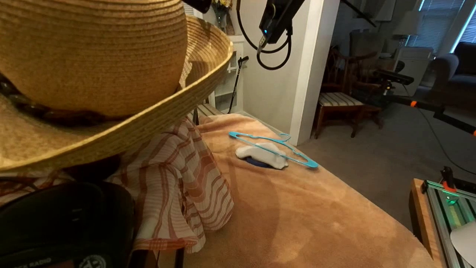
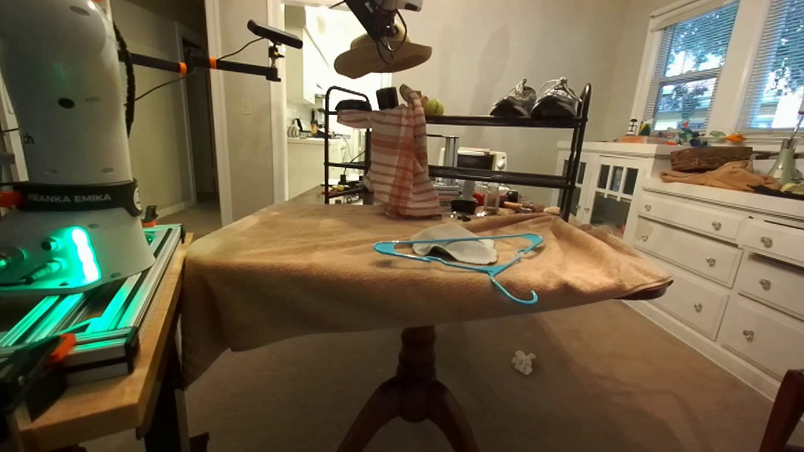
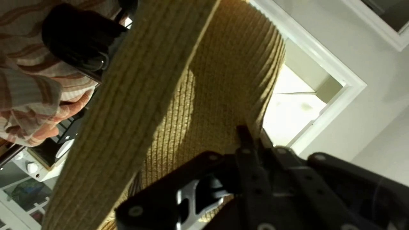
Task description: Move the hat to the shelf
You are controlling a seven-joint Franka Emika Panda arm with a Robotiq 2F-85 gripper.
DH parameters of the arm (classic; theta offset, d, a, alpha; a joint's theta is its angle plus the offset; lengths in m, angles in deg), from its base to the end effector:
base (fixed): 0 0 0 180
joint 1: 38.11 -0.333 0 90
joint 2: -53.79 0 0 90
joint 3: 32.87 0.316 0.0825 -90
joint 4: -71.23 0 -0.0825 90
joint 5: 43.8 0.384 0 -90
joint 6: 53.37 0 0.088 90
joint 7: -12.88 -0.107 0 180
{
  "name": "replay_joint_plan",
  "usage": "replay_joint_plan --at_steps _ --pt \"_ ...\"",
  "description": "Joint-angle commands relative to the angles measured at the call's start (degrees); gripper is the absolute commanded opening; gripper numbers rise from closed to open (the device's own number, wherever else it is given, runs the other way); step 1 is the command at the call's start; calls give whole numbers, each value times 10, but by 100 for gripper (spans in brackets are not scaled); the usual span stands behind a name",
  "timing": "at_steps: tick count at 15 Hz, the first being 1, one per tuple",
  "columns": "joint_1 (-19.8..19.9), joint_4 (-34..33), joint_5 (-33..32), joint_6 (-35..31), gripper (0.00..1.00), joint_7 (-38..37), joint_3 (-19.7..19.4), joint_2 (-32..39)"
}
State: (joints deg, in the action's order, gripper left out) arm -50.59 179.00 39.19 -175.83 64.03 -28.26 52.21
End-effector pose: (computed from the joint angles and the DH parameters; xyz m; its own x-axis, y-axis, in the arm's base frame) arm 0.5518 0.2149 0.5814 0.7727 -0.0111 0.6347 0.5957 -0.3327 -0.7311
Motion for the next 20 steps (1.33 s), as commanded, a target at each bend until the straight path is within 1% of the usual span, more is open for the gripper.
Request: replay_joint_plan --at_steps 1,5,12,13,14,15,16,17,20 --pt "18 -25 22 25 2 6 14 38" --pt "19 -43 33 40 2 12 24 71" --pt "17 -64 10 20 2 3 31 102" --pt "16 -65 0 17 32 -2 30 103" --pt "16 -66 -10 14 34 -4 30 102" --pt "10 -61 -30 -5 40 -15 31 95" --pt "6 -56 -51 -26 46 -23 32 83" --pt "6 -53 -72 -35 55 -31 33 73" --pt "5 -32 -171 -88 77 -75 37 25"
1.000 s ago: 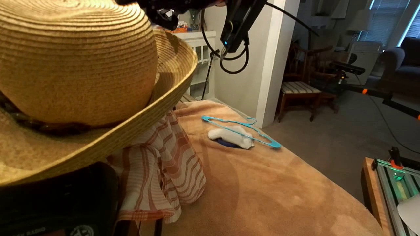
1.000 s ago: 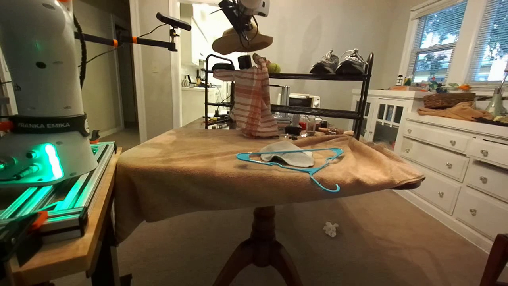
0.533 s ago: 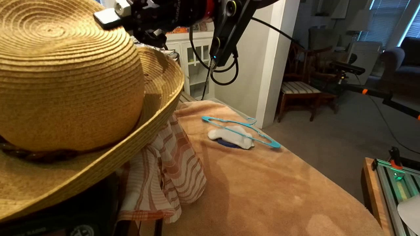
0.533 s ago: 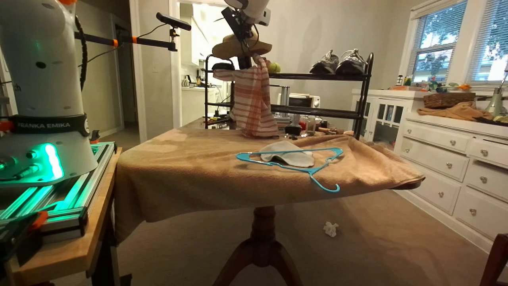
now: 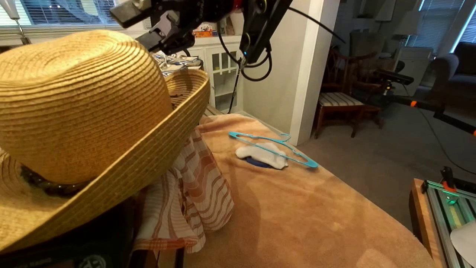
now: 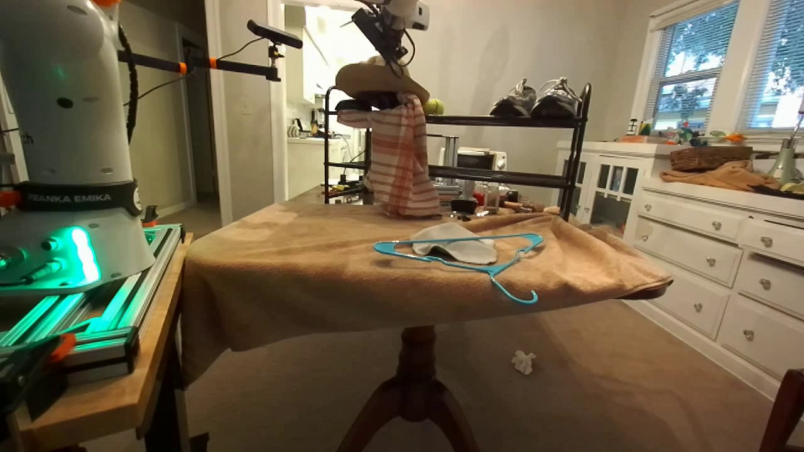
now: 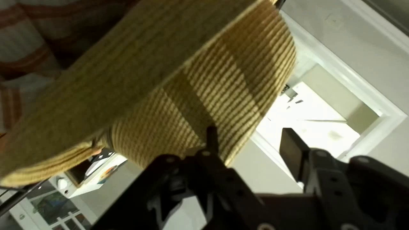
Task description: Move the hat to the shelf
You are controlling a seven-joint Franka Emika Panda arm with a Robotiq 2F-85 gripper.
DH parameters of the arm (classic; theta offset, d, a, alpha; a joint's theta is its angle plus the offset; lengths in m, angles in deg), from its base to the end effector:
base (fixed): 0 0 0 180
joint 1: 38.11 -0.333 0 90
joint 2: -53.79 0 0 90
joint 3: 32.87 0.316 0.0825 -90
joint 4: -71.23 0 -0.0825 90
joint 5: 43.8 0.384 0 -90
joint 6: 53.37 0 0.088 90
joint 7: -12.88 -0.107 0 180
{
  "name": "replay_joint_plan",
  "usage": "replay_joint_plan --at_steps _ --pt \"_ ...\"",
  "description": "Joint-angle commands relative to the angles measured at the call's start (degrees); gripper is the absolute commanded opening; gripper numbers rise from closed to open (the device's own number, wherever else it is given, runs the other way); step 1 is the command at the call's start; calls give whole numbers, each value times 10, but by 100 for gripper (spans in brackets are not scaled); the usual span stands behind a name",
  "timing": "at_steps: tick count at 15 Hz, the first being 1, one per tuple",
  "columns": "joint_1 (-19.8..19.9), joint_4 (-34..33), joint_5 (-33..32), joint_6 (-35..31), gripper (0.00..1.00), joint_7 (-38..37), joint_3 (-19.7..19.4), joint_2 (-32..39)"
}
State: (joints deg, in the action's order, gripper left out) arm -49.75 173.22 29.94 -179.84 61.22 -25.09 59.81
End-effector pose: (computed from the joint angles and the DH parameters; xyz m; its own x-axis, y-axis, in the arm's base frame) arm 0.5851 0.2369 0.5489 0.7798 0.0846 0.6203 0.5898 -0.4316 -0.6826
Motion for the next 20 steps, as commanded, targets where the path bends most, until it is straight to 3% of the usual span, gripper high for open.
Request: replay_joint_plan --at_steps 1,3,4,11,12,16,17,20 --pt "-7 38 -109 -79 84 -59 12 -66" --pt "-8 61 -161 -134 98 -82 22 -101" --pt "-8 79 -186 -159 100 -87 28 -121" --pt "7 229 -393 -273 99 -123 24 -238" --pt "31 251 -421 -280 100 -130 37 -260" --pt "111 309 -569 -241 100 -178 46 -347" --pt "97 316 -630 -223 100 -203 16 -364" --pt "104 322 -750 -143 100 -218 -22 -402"
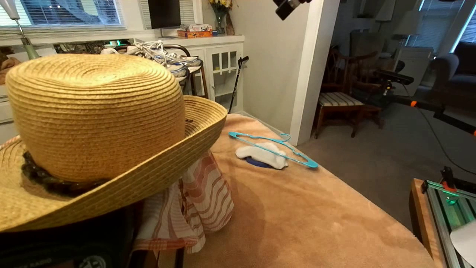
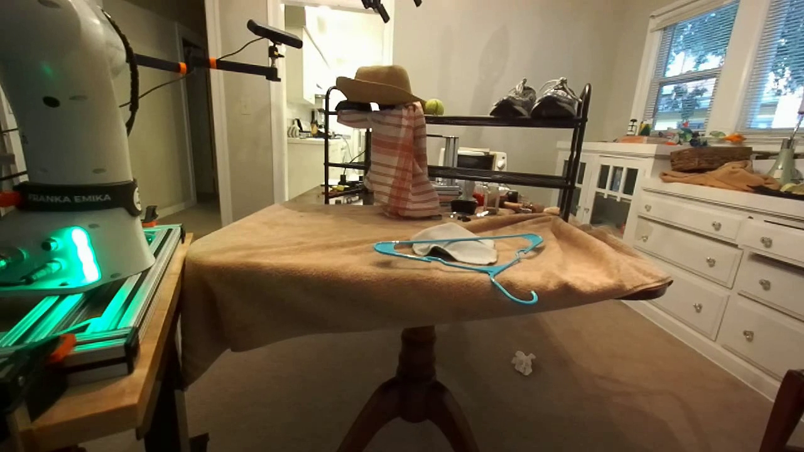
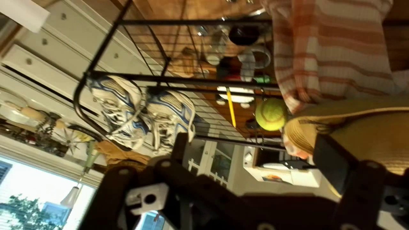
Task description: Move the hat to the shelf
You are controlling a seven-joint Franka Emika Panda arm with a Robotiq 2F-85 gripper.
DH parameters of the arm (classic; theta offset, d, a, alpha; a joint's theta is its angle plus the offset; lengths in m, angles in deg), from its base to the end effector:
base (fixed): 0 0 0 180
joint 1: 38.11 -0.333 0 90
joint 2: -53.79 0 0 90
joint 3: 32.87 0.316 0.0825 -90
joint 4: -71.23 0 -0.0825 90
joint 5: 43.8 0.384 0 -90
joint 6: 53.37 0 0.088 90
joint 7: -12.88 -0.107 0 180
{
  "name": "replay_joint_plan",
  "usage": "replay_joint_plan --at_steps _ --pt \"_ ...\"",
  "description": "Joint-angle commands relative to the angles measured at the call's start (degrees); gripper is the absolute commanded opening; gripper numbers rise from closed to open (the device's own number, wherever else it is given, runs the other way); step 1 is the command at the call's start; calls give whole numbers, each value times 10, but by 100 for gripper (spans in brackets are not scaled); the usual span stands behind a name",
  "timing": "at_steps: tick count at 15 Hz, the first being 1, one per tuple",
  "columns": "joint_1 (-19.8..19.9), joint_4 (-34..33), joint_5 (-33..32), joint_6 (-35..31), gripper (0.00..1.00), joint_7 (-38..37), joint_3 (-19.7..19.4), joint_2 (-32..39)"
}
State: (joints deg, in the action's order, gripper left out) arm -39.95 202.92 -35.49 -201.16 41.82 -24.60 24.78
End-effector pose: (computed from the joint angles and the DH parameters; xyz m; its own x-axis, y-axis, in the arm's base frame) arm 0.4423 0.0892 0.6297 0.5603 0.5131 0.6503 0.4532 -0.8470 0.2779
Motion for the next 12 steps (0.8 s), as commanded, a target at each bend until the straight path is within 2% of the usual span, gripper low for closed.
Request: replay_joint_plan --at_steps 1,4,8,9,10,12 --pt "2 22 -121 109 100 -16 -42 -60" --pt "-2 5 -176 222 100 0 -74 -65" --pt "-22 -5 -169 343 100 35 -115 -47" --pt "-27 -4 -160 356 100 43 -123 -45" --pt "-22 1 -170 324 100 24 -116 -55" --pt "-26 1 -167 338 100 32 -124 -50"
